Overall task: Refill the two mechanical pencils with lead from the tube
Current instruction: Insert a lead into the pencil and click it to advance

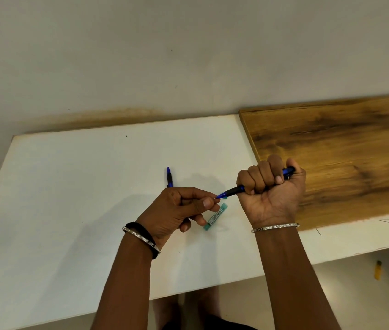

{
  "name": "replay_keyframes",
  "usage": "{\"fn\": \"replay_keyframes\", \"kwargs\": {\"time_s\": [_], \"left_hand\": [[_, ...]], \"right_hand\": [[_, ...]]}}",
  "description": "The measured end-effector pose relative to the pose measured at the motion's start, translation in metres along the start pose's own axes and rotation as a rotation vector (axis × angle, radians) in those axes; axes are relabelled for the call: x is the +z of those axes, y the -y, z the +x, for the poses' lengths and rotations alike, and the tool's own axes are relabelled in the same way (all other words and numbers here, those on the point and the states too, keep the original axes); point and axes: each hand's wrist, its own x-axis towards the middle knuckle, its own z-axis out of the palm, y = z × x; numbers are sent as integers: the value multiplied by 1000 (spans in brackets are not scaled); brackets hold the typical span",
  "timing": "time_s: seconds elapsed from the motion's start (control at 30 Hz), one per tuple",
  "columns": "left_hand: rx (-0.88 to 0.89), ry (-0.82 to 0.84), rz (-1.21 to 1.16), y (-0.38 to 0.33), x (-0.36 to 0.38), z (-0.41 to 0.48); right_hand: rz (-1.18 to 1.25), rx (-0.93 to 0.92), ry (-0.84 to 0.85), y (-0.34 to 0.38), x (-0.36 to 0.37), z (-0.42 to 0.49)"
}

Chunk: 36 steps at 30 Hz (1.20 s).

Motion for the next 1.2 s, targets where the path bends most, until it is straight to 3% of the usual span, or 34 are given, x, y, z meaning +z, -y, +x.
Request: {"fn": "replay_keyframes", "kwargs": {"time_s": [1.2], "left_hand": [[-2,3,4,0,-1,0]], "right_hand": [[-2,6,36,-1,-1,-1]]}}
